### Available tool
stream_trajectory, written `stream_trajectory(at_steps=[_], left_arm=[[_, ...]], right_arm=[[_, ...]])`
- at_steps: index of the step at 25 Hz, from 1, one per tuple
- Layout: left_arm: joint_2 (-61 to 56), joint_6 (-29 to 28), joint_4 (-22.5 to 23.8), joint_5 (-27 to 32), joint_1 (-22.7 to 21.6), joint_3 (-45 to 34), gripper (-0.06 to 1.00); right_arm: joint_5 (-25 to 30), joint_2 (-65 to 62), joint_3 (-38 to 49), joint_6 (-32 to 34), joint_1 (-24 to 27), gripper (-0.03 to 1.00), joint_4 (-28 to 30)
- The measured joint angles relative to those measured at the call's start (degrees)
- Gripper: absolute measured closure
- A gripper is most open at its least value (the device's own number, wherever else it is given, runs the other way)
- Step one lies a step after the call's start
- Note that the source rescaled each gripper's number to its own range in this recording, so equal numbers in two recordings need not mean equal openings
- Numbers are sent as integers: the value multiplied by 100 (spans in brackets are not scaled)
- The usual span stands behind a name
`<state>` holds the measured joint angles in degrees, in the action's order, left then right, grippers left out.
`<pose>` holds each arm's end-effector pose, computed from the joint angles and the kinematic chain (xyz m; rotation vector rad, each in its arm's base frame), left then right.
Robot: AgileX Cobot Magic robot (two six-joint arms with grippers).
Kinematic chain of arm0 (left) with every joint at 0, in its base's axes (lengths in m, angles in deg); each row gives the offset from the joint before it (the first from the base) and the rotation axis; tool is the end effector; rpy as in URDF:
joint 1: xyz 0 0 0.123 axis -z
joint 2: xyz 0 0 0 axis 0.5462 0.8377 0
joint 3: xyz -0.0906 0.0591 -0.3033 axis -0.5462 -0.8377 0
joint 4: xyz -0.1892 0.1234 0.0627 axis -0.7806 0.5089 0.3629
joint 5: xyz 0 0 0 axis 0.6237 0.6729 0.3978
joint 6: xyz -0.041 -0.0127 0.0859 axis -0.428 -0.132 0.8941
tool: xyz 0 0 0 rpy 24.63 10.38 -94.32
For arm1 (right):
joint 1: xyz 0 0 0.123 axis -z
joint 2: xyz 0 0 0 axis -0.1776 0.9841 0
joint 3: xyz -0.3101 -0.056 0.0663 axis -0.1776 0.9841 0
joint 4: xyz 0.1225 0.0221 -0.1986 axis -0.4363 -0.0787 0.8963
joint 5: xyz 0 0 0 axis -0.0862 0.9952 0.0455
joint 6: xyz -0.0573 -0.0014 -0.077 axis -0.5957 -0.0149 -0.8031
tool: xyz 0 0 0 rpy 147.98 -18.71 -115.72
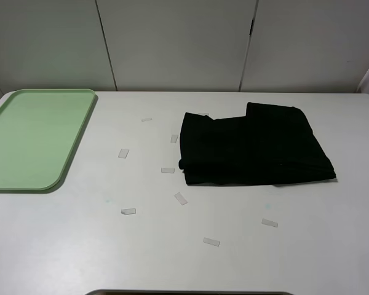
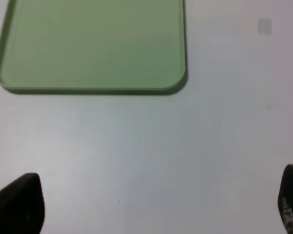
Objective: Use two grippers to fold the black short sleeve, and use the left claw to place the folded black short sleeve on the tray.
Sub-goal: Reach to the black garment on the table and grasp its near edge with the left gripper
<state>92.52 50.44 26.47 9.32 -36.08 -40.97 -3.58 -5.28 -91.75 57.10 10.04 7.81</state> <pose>-0.0216 0.0008 0.3062 -0.0697 2.2301 0.0484 -0.0516 -0.0029 0.2661 0.0688 2.0189 0.0068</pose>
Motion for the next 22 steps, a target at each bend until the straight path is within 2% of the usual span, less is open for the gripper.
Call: stream_trajectory(at_steps=[6, 12, 17, 22], left_arm=[[2081, 123, -120, -257, 0, 790, -2], [3851, 336, -833, -1251, 201, 1108, -2], [5203, 490, -1239, -2343, 827, 1232, -2], [6509, 243, -1303, -3429, 1730, 1511, -2]], right_arm=[[0, 0, 0, 0, 0, -3, 0], [-3, 0, 0, 0, 0, -3, 0], [-3, 0, 0, 0, 0, -3, 0], [-3, 0, 0, 0, 0, -3, 0]])
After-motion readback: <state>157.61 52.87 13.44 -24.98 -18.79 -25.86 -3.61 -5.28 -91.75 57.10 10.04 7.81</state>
